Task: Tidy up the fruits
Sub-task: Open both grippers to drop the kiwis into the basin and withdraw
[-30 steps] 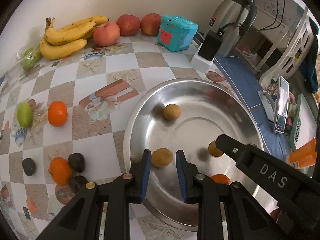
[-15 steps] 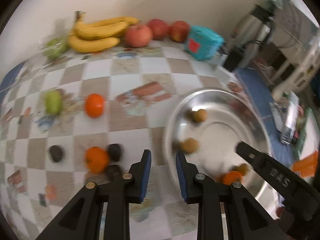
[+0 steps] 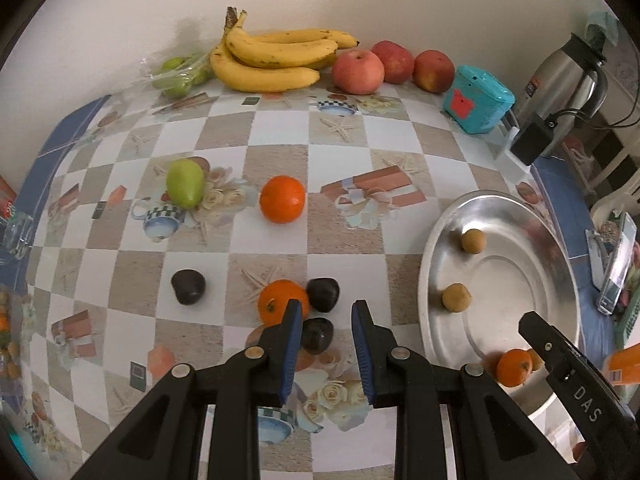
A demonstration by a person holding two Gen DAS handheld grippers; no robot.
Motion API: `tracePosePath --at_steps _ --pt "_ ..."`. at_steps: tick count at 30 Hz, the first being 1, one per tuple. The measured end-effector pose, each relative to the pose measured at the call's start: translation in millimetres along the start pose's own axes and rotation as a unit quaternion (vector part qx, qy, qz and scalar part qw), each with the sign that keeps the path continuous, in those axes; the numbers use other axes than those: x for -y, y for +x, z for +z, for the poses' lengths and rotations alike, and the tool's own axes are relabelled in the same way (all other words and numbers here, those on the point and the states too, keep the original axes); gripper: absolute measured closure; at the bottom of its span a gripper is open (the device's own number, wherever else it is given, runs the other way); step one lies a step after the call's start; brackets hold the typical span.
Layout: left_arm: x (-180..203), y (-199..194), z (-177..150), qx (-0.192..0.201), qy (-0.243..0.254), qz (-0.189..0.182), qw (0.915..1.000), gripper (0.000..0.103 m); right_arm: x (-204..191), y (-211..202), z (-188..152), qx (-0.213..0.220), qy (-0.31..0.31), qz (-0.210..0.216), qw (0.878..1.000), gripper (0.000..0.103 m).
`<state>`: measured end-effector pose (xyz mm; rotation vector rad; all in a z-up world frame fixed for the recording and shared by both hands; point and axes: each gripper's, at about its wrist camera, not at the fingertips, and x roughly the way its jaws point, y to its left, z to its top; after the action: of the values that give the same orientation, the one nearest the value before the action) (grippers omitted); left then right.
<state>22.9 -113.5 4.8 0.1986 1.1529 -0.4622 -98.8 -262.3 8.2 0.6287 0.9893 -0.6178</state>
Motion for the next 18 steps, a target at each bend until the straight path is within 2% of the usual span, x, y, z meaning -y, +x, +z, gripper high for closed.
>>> tracePosePath --at_steps 1,2,3,4,5,10,11,16,17,18 --pt "0 1 0 -0.001 0.001 0.002 1.0 0.073 0 1 0 -0.001 -0.001 -0.001 1.0 0.063" --pt "0 3 0 -0.004 0.001 0.006 1.0 0.063 0 1 0 -0.002 -0.001 -0.003 1.0 0.063" --pt "0 4 0 -0.007 0.001 0.01 0.9999 0.041 0 3 0 -0.005 -0.003 -0.005 1.0 0.056" --pt "0 5 0 -0.007 0.001 0.014 0.9999 0.032 0 4 0 -0.006 -0.004 -0.008 1.0 0.05" --pt "-1 5 0 -0.006 0.0 0.02 0.9998 0.028 0 5 0 -0.008 -0.006 -0.01 1.0 0.039" --pt "-5 6 0 -0.006 -0.004 0.032 0.9994 0.027 -2 7 0 -0.013 -0.02 -0.019 1.0 0.034" --pt "-6 7 0 -0.007 -0.006 0.036 0.9993 0.025 -2 8 0 -0.014 -0.023 -0.022 0.999 0.031" --pt "-11 10 0 -0.01 -0.013 0.049 0.9987 0.011 -4 8 -1 -0.009 -0.034 -0.029 0.999 0.03" --pt "-11 10 0 -0.01 -0.016 0.051 0.9986 0.007 -4 9 -1 -0.008 -0.036 -0.031 0.999 0.027" --pt "-12 10 0 -0.009 -0.018 0.053 0.9984 0.003 -4 9 -1 -0.008 -0.039 -0.033 0.999 0.018"
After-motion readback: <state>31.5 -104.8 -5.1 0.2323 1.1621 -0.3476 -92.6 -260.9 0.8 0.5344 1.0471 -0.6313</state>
